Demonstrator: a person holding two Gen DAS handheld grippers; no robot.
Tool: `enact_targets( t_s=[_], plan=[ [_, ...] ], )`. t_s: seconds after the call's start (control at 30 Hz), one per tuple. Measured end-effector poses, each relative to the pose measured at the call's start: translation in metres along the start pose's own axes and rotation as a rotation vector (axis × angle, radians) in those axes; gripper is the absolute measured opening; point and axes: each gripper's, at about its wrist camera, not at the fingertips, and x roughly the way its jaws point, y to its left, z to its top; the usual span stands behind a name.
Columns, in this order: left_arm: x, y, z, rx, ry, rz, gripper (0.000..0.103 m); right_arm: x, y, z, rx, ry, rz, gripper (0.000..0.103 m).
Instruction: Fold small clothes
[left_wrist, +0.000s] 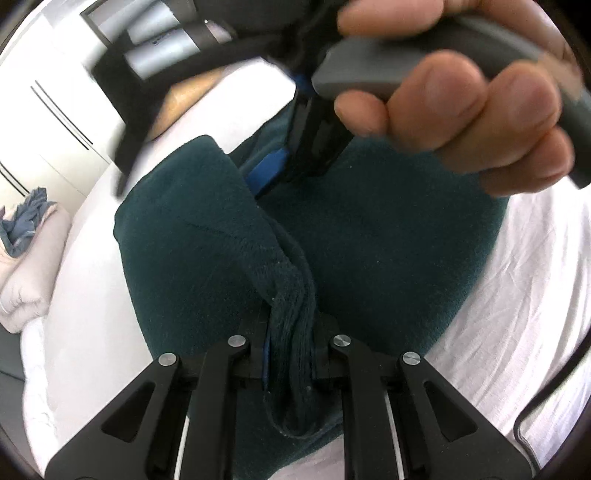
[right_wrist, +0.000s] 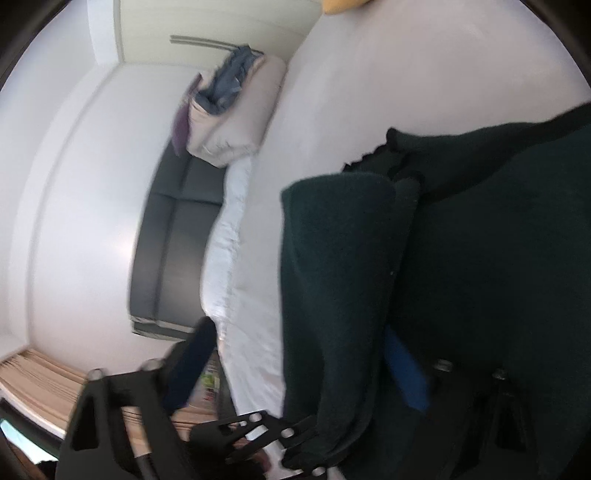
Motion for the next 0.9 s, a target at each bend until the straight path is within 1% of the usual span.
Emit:
enact_targets(
  t_s=[0.03, 0.1, 0.17, 0.2, 0.3, 0.47, 0.57, 0.73, 0.83, 0.9],
  plan=[
    [-0.002, 0.002, -0.001, -0.009, -0.009, -0.009, 0.013, 0.006, -0.002, 0.000, 0.002, 0.027, -0.019, 0.060],
    [-0.002, 0.009, -0.004, -0.032, -0.020, -0.028, 0.013, 0.014, -0.004, -0.002, -0.011, 0.060, -0.061, 0.035],
    [0.000, 0.019, -0.006, -0.051, -0.032, -0.041, 0.013, 0.013, -0.005, -0.004, -0.020, 0.053, -0.098, 0.023],
    [0.000, 0.021, -0.007, -0.058, -0.036, -0.047, 0.013, 0.011, -0.005, -0.005, -0.022, 0.039, -0.099, 0.018],
    [0.000, 0.026, -0.004, -0.073, -0.050, -0.067, 0.013, -0.003, -0.004, -0.007, -0.042, -0.002, -0.114, 0.016],
    [-0.001, 0.032, 0.010, -0.118, -0.076, -0.128, 0.013, -0.034, -0.004, -0.012, -0.076, -0.047, -0.155, 0.015],
    [-0.001, 0.030, 0.022, -0.134, -0.093, -0.164, 0.013, -0.058, -0.009, -0.015, -0.078, -0.080, -0.168, 0.015],
    [0.004, 0.020, 0.048, -0.131, -0.110, -0.220, 0.013, -0.093, -0.019, -0.015, -0.064, -0.121, -0.192, 0.014],
    [0.014, 0.021, 0.062, -0.149, -0.112, -0.272, 0.013, -0.113, -0.026, -0.016, -0.058, -0.141, -0.213, 0.014],
    [0.016, 0.019, 0.070, -0.149, -0.118, -0.290, 0.013, -0.127, -0.030, -0.015, -0.056, -0.154, -0.225, 0.014]
  ],
)
